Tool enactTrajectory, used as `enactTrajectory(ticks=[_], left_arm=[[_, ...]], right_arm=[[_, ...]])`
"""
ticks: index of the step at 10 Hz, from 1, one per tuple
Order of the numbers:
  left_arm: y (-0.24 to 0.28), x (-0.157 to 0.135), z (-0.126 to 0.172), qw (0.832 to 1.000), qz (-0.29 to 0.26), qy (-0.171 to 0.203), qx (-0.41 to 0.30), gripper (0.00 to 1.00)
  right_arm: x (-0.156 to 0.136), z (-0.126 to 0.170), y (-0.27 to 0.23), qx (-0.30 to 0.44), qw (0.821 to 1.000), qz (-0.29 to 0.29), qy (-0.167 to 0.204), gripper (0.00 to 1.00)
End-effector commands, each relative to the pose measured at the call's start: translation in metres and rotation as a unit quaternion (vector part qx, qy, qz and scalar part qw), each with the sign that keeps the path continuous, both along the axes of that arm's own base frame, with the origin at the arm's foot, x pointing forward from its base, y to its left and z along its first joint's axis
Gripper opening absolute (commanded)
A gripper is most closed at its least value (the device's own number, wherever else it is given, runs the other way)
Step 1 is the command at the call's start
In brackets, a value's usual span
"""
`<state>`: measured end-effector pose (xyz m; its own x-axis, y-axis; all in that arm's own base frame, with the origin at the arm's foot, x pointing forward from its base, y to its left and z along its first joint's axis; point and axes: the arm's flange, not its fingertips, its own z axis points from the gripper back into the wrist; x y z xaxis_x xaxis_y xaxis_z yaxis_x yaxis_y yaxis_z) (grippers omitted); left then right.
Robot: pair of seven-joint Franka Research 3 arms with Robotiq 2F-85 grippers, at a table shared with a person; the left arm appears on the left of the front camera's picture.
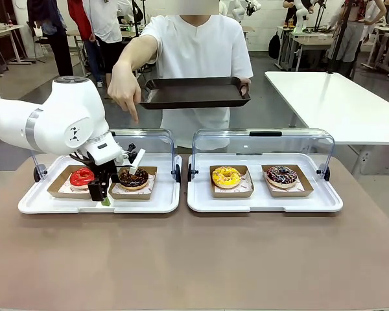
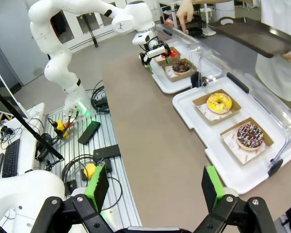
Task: Provide the desired donut to the person.
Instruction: Pick up and lift the Paper togo box containing the Donut pointed at by the person.
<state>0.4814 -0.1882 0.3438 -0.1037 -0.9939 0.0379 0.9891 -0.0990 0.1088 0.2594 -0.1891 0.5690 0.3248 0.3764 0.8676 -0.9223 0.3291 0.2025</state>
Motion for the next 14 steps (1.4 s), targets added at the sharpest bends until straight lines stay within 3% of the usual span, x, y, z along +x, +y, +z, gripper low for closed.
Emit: enactTrajectory(ticks=[1, 3, 12, 13, 14], left_arm=[[-0.004, 0.007, -0.003, 1.000, 0.015, -0.015, 0.001, 1.00], [-0.004, 0.011, -0.004, 0.999, 0.017, -0.027, -0.003, 1.00], [0.001, 0.018, -0.017, 0.999, 0.035, -0.002, 0.000, 1.00], [0.001, 0.018, -0.017, 0.999, 0.035, -0.005, -0.002, 0.45], [0.001, 0.018, -0.017, 0.999, 0.033, -0.004, 0.000, 0.43]], right_arm=[[0.000, 0.000, 0.000, 0.003, 1.000, 0.004, -0.002, 1.00], [0.000, 0.000, 0.000, 0.003, 1.000, 0.004, -0.002, 1.00], [0.000, 0.000, 0.000, 0.003, 1.000, 0.004, -0.002, 1.00], [0.000, 0.000, 0.000, 0.003, 1.000, 0.004, -0.002, 1.00], [0.000, 0.000, 0.000, 0.003, 1.000, 0.004, -0.002, 1.00]])
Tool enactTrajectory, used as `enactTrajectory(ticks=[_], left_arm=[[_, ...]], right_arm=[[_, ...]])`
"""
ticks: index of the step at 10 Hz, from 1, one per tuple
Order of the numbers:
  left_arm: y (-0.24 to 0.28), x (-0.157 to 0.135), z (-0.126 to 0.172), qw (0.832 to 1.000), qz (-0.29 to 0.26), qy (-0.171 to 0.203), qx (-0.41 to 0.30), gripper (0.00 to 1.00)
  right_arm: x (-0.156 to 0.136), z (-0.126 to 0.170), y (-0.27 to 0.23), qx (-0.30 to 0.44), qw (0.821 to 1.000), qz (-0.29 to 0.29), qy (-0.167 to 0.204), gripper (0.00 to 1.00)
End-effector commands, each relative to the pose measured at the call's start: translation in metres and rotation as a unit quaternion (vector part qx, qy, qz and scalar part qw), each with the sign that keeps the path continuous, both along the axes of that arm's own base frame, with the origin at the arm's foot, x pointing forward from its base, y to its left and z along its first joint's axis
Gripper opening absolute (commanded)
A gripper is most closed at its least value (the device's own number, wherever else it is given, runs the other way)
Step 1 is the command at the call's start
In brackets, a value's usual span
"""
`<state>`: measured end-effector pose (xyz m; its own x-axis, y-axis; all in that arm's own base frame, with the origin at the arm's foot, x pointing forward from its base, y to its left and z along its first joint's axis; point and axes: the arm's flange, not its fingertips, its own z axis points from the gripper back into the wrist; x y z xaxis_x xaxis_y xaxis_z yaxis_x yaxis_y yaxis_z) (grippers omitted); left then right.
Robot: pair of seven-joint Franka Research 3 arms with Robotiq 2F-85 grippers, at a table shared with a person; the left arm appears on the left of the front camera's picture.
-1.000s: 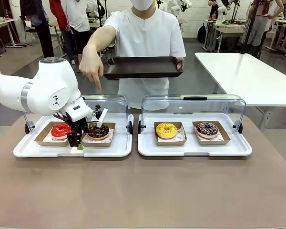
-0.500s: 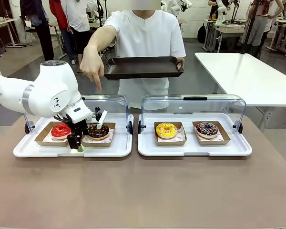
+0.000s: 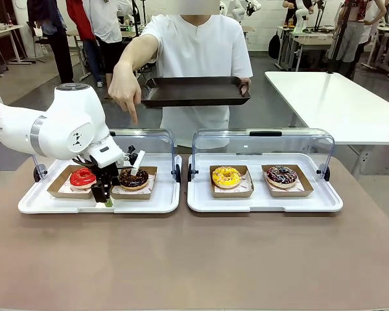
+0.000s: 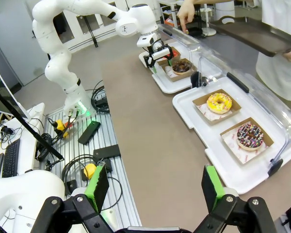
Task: Provide the desired donut to the person.
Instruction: Pick up and lift the Paper togo box containing the Donut pointed at by the person.
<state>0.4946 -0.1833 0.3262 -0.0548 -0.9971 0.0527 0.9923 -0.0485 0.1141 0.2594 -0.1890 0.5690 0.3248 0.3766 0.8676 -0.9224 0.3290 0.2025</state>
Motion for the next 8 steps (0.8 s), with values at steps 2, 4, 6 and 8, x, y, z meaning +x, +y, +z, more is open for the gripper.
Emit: enactTrajectory(ticks=[2, 4, 6, 8], left_arm=[[-0.0038, 0.0052, 0.0009, 1.000, 0.009, -0.003, 0.007, 0.00], [-0.0040, 0.0053, 0.0020, 1.000, 0.011, -0.006, 0.007, 0.19], [-0.0041, 0.0051, 0.0026, 1.000, 0.011, -0.007, 0.007, 0.00], [-0.0044, 0.0049, 0.0035, 1.000, 0.013, -0.005, 0.007, 0.00]], right_arm=[[0.0001, 0.0001, 0.0004, 0.003, 1.000, 0.004, -0.002, 1.00], [0.0001, 0.0001, 0.0004, 0.003, 1.000, 0.004, -0.002, 1.00], [0.0001, 0.0001, 0.0004, 0.003, 1.000, 0.004, -0.002, 1.00], [0.0001, 0.0001, 0.0004, 0.003, 1.000, 0.004, -0.002, 1.00]])
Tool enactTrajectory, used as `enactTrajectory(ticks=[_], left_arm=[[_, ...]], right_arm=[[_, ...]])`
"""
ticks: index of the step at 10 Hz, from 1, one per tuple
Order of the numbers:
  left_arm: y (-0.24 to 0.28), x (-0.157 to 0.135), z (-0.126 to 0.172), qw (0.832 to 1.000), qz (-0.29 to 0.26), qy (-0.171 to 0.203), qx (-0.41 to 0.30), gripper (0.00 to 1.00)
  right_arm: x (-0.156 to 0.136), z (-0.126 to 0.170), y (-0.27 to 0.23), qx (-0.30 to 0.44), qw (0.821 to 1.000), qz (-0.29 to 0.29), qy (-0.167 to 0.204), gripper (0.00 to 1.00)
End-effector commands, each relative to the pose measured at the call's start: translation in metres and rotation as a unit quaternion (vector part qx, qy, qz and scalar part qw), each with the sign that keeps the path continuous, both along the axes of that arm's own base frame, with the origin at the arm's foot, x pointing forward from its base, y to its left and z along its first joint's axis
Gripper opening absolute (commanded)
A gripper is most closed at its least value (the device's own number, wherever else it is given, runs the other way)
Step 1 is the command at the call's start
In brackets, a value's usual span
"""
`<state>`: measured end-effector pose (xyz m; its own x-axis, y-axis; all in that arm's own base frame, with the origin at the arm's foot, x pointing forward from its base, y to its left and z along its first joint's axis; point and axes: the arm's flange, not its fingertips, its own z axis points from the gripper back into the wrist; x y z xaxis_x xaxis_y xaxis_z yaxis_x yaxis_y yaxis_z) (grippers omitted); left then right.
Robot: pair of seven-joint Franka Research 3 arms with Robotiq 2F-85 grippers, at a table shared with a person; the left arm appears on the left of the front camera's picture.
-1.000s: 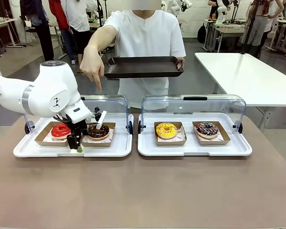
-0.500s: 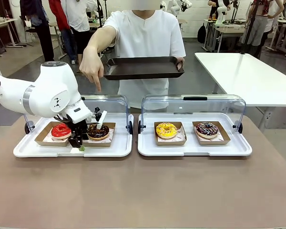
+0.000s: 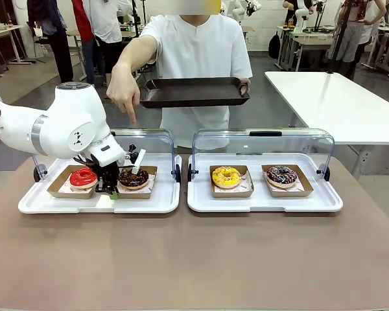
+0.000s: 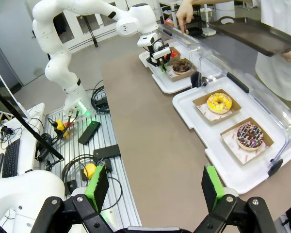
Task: Provide the desired donut to the person.
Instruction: Pick up and lift the Paper togo box containing the Donut pointed at by the person.
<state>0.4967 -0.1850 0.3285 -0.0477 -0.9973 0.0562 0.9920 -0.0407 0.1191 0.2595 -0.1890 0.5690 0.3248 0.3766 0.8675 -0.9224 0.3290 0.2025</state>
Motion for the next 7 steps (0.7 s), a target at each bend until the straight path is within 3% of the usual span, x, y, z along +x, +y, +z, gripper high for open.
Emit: enactTrajectory(ticks=[1, 4, 7], left_arm=[[-0.002, 0.002, 0.003, 1.000, 0.008, -0.002, 0.009, 0.00], [-0.005, -0.012, 0.028, 0.999, -0.011, 0.020, 0.023, 0.00], [-0.012, -0.057, 0.113, 0.998, -0.025, 0.058, 0.029, 0.00]], right_arm=[[0.000, 0.000, 0.000, 0.003, 1.000, 0.004, -0.002, 1.00], [0.000, 0.000, 0.000, 0.003, 1.000, 0.004, -0.002, 1.00], [0.000, 0.000, 0.000, 0.003, 1.000, 0.004, -0.002, 1.00]])
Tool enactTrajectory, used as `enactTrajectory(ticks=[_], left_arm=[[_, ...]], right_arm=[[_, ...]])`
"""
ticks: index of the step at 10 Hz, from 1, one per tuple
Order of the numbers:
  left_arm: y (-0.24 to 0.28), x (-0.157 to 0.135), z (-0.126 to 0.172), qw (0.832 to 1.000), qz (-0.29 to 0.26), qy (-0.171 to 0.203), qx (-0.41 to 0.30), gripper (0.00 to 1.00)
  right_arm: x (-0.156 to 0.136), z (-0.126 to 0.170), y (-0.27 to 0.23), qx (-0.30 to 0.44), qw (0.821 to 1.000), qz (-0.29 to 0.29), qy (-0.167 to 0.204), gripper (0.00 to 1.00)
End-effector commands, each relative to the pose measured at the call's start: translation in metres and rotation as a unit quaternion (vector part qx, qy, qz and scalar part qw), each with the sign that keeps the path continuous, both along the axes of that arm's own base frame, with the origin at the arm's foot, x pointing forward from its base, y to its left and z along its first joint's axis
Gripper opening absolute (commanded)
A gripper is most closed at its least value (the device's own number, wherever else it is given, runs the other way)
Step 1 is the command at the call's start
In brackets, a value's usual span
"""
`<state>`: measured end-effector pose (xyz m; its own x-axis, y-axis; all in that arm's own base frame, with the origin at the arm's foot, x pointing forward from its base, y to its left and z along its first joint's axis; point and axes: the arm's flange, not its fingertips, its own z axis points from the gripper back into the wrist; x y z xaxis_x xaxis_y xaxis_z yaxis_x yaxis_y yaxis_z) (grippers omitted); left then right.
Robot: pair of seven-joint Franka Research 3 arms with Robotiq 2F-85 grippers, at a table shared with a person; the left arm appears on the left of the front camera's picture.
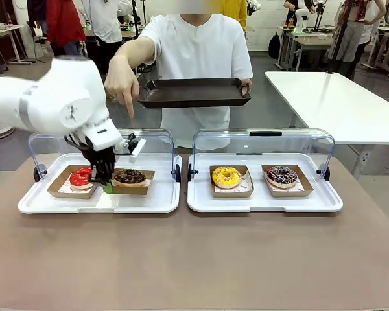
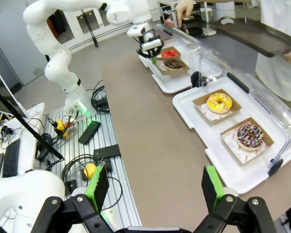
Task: Provide the desired donut to the person.
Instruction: Pick up and lift the Paper togo box containing the Donut pointed at by the person.
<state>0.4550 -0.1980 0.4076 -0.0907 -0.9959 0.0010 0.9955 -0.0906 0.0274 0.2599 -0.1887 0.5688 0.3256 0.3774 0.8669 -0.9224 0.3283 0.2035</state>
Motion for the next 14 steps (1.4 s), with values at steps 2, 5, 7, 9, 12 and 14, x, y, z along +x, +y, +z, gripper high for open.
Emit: enactTrajectory(ticks=[2, 5, 7, 9, 12, 14], left_arm=[[-0.006, -0.049, 0.089, 1.000, -0.003, 0.014, -0.004, 0.00], [-0.019, -0.059, 0.152, 1.000, 0.007, -0.025, 0.009, 0.00], [-0.027, -0.049, 0.179, 0.999, 0.010, -0.045, 0.012, 0.00], [-0.031, -0.037, 0.192, 0.999, 0.009, -0.043, 0.008, 0.00], [-0.028, -0.038, 0.190, 0.999, -0.002, -0.046, -0.003, 0.00], [-0.028, -0.038, 0.190, 0.999, -0.002, -0.046, -0.003, 0.00]], right_arm=[[0.000, 0.000, 0.000, 0.004, 1.000, 0.004, -0.002, 1.00], [0.000, 0.000, 0.000, 0.004, 1.000, 0.004, -0.002, 1.00], [0.000, 0.000, 0.000, 0.004, 1.000, 0.004, -0.002, 1.00], [0.000, 0.000, 0.000, 0.004, 1.000, 0.004, -0.002, 1.00], [0.000, 0.000, 0.000, 0.004, 1.000, 0.004, -0.002, 1.00], [0.000, 0.000, 0.000, 0.004, 1.000, 0.004, -0.002, 1.00]])
